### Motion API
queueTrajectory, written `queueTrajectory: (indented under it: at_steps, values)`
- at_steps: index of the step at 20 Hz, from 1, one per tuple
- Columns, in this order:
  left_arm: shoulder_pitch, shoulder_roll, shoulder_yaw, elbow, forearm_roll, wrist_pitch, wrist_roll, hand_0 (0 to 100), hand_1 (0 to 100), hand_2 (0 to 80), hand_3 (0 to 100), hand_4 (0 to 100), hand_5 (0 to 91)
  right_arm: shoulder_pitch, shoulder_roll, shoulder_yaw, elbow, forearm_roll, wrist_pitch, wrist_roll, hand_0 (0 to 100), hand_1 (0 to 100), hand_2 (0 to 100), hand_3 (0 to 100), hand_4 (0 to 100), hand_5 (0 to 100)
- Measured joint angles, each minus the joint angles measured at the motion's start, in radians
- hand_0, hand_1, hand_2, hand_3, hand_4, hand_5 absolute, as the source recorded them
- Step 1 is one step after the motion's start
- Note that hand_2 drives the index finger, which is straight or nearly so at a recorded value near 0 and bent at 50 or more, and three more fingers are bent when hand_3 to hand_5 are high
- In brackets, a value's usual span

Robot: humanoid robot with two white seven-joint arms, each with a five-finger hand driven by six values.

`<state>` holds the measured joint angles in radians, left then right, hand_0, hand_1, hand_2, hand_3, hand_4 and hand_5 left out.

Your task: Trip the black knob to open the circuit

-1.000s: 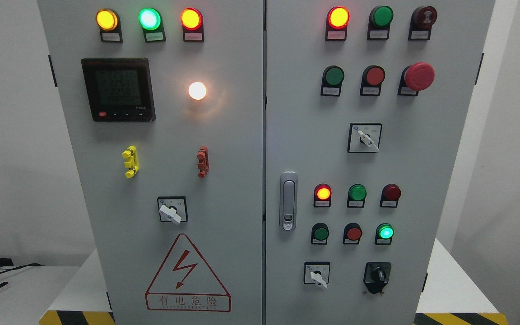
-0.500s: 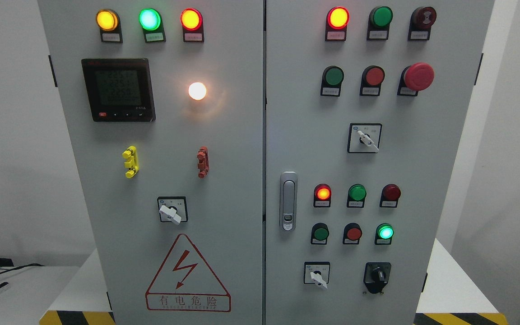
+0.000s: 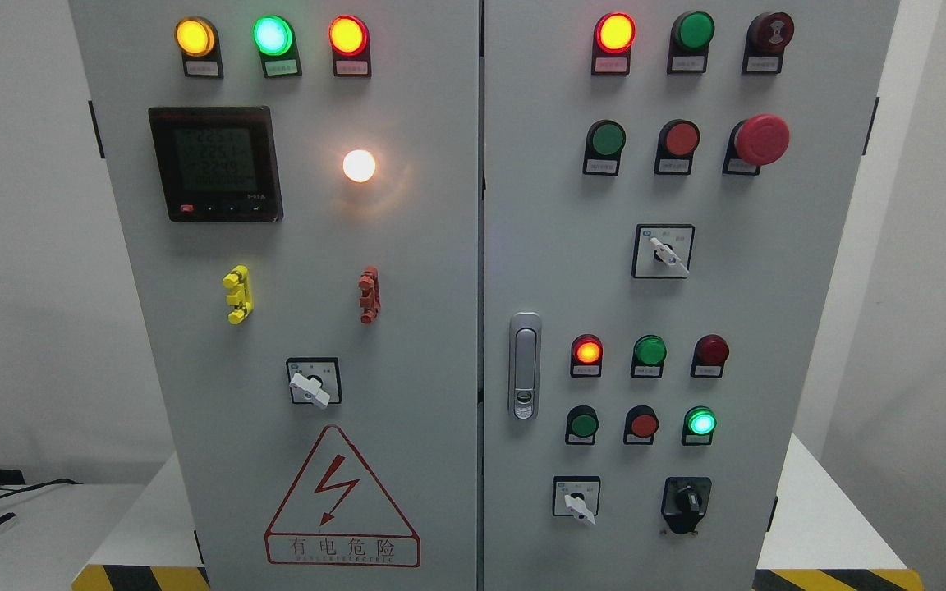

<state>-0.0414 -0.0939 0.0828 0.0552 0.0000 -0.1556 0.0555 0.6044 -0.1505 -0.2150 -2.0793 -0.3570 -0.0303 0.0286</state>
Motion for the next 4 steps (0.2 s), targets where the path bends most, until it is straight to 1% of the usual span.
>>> queueTrajectory:
  at_steps: [4]
  values:
    - [0.000, 0.000, 0.000, 0.000, 0.000, 0.000, 0.000, 12, 39, 0.0, 0, 0, 0.0, 0.000, -0.001, -0.001, -0.004, -0.001, 0.001, -0.001, 0, 0, 9, 13, 13, 18]
